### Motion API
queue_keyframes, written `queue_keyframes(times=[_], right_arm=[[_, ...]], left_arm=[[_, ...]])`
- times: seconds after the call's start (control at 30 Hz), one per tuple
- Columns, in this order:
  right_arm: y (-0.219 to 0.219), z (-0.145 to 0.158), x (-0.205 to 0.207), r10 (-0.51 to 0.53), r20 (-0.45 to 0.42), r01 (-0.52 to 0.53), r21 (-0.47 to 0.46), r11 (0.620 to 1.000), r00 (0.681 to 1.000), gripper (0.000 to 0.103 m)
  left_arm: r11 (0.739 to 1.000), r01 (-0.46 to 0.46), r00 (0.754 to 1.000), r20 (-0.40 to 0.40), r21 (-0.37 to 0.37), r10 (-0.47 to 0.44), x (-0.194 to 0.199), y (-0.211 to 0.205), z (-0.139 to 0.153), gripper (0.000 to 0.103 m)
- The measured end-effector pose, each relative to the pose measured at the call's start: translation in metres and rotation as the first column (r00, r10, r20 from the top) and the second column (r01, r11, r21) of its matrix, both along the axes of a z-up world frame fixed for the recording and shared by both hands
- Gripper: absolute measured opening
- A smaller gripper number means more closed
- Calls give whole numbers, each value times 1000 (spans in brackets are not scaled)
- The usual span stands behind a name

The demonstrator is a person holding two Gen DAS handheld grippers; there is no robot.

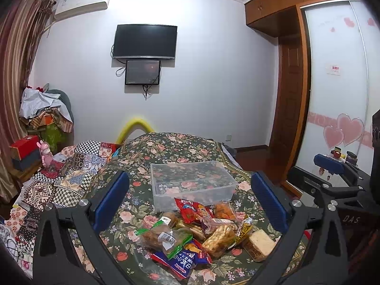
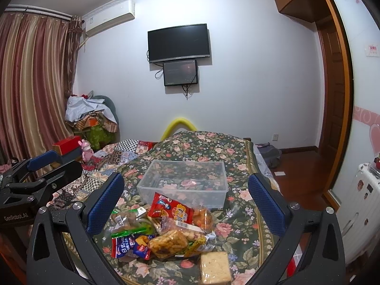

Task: Organize snacks

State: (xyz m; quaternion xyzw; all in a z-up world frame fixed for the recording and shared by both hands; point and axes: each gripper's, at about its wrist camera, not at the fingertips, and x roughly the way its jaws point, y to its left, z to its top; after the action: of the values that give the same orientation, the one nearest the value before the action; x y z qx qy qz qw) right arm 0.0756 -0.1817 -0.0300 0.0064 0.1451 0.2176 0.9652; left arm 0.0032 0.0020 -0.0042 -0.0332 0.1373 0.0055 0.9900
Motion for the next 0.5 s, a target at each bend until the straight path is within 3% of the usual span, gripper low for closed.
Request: queue_keyframes(times=[0.5], right_arm=[[-1, 0, 1, -8, -2, 8, 6, 1000, 1000, 103]], left_arm=[[1000, -1, 1000, 3, 3, 1, -2, -3, 0, 103]])
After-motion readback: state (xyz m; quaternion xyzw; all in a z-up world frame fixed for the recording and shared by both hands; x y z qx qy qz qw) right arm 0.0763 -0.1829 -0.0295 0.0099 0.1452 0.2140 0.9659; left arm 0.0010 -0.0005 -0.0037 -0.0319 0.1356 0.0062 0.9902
